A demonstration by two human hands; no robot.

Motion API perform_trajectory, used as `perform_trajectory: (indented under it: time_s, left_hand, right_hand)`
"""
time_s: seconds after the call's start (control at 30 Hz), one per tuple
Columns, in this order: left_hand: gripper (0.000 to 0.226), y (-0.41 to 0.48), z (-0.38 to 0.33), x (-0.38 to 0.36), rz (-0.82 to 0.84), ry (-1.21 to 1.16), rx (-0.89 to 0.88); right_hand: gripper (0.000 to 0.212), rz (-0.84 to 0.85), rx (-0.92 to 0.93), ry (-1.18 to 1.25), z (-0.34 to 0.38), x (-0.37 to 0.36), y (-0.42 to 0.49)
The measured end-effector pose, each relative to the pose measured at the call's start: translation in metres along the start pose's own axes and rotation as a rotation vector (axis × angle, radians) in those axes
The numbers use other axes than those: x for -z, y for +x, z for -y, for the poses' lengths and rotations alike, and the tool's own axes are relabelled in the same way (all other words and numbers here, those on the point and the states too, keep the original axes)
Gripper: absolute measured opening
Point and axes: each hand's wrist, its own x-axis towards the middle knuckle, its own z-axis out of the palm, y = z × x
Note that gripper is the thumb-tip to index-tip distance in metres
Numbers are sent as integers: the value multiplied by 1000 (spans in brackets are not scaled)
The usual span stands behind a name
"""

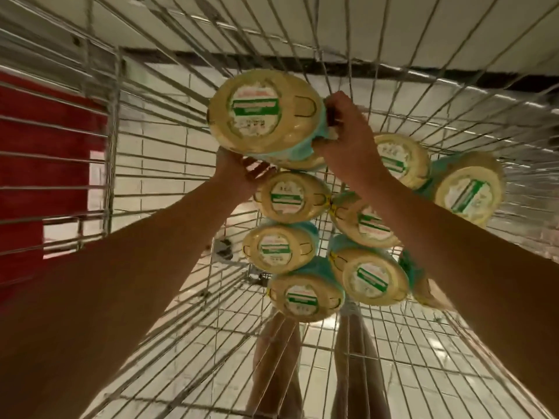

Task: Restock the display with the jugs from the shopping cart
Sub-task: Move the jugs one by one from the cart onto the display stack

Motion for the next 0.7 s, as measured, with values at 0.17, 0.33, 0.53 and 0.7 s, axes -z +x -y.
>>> perform_trajectory:
  time_s: [0.17, 0.33, 0.53, 0.7]
  left_hand:
    - [49, -23, -2, 0, 58, -40, -3]
    - [86, -107, 1, 15, 307, -113, 46]
    - [69, -240, 0, 16, 473, 22, 24]
    - [72, -359, 4, 11, 504, 93, -83]
  right_hand:
    - [59, 85, 56, 52, 13, -6, -3]
    - [58, 80, -31, 279, 61, 20, -56]
    - [51, 125, 27, 366, 157, 91, -149]
    - [43, 123, 73, 430, 247, 148, -226]
